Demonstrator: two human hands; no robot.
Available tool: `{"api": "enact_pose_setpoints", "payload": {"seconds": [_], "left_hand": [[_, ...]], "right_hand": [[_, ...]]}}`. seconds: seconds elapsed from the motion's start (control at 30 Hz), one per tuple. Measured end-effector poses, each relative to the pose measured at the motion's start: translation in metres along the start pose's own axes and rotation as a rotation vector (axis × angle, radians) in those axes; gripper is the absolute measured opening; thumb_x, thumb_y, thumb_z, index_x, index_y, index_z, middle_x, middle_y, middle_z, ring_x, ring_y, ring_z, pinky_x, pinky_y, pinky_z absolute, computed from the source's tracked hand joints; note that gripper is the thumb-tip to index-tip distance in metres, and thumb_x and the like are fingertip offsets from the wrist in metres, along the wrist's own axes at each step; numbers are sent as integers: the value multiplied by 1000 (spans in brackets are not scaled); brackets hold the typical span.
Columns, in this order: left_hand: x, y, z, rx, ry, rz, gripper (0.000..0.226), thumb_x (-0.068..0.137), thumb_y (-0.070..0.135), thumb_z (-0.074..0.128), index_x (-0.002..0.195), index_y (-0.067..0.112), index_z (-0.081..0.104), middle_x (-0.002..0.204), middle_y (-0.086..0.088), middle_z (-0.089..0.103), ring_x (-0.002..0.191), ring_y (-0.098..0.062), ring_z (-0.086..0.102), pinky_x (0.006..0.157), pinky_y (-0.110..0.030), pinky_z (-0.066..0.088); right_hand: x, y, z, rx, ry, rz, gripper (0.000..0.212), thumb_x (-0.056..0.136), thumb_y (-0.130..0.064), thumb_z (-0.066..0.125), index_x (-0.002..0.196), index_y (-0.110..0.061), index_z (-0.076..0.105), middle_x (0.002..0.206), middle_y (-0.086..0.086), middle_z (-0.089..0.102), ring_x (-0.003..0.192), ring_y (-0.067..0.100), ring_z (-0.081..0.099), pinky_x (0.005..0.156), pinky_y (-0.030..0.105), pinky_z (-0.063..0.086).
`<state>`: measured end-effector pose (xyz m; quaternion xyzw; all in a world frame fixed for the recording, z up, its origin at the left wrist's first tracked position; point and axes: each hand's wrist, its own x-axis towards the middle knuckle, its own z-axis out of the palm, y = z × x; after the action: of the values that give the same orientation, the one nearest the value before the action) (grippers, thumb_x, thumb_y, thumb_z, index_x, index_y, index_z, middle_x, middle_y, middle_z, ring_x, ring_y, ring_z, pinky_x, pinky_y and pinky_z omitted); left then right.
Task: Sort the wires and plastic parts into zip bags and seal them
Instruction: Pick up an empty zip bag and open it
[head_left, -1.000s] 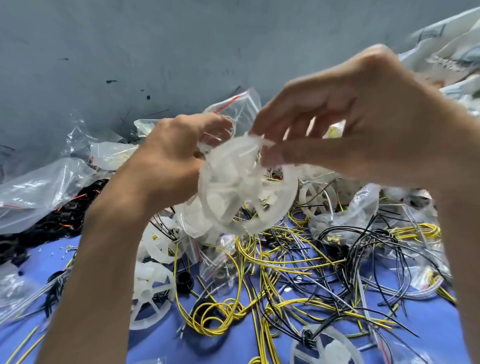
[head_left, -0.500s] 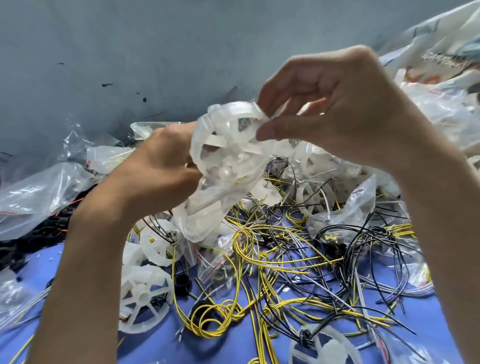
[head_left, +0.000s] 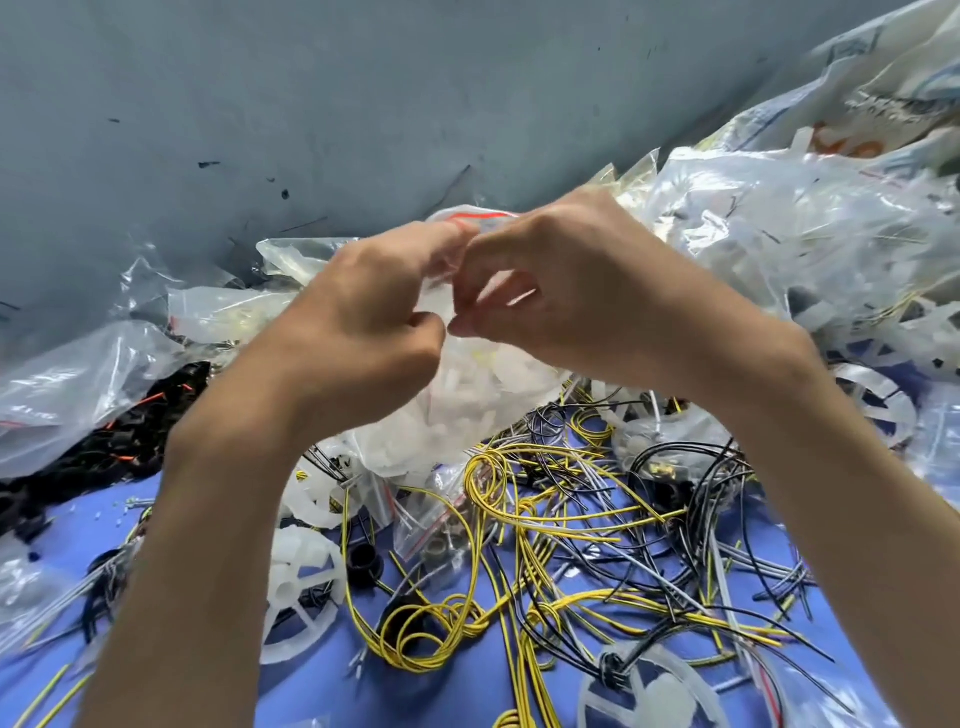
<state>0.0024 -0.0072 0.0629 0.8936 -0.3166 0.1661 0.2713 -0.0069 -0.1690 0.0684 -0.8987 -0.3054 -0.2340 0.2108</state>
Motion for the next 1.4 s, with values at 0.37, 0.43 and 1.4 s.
{"api": "enact_pose_setpoints", "payload": {"seconds": [0.37,0.43,1.4], "left_hand": [[4,-19,-4,-1,400,-191,57,77,-6,44,127,21,51,106,7,62,97,-3,60,77,-16,47],[5,-15,-6,-48,502,-184,56,76,-3,41,125,22,51,104,10,60,94,2,60,76,-8,46],[3,-10,4,-51,46,-147,129,56,55,83,152,23,2,115,21,52,111,-6,57,99,-29,44]], "right_hand": [[-1,7,-7,-24,-96,-27,35,85,-56,55,98,-28,71,100,-6,70,86,8,58,78,25,45],[-1,4,-4,-50,-185,-53,45,80,-60,54,108,-27,68,112,-6,66,101,10,57,83,19,38],[0,5,-10,134,256,148,34,99,-39,41,87,-19,66,55,-16,57,58,4,67,43,12,34]]}}
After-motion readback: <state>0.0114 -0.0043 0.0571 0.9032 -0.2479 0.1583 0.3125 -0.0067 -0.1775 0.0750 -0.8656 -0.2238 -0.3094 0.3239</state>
